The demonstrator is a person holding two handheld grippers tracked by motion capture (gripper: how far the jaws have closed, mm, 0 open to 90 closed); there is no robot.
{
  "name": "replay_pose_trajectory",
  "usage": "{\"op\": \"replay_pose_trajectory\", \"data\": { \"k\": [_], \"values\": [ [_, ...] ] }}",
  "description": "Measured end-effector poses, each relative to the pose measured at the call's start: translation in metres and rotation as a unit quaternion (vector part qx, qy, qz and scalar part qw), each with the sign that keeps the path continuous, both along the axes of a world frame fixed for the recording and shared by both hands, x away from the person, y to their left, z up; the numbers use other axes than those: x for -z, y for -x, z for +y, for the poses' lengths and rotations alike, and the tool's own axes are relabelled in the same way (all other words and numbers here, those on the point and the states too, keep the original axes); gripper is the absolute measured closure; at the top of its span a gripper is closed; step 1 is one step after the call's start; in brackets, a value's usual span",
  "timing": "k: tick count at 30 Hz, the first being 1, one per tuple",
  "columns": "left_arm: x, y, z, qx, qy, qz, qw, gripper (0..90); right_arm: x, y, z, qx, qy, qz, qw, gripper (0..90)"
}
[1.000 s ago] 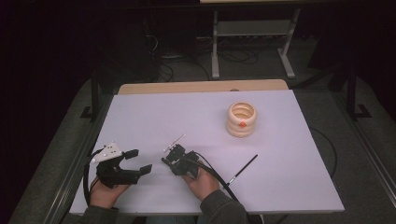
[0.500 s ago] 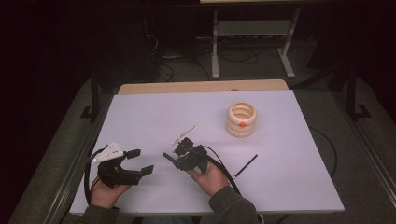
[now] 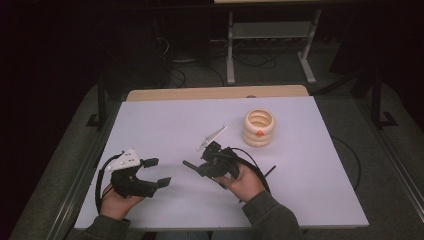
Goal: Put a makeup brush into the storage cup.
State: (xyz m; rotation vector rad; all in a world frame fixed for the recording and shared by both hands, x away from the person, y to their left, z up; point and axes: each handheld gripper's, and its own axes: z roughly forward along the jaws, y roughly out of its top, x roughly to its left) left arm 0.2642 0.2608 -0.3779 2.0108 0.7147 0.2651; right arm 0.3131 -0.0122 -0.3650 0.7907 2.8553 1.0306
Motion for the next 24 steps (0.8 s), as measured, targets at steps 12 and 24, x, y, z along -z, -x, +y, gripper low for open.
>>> {"op": "replay_pose_trajectory", "data": {
  "k": [12,24],
  "values": [
    [-0.023,-0.005,-0.018,0.063,-0.027,-0.011,0.9976,23.3,-0.028,0.0,-0.032,-0.072,-0.012,-0.019,0.9971,78.8],
    [-0.036,-0.009,-0.038,0.12,-0.053,-0.008,0.9913,30.1,-0.05,0.005,-0.046,-0.136,0.002,-0.031,0.9902,78.8]
  ]
}}
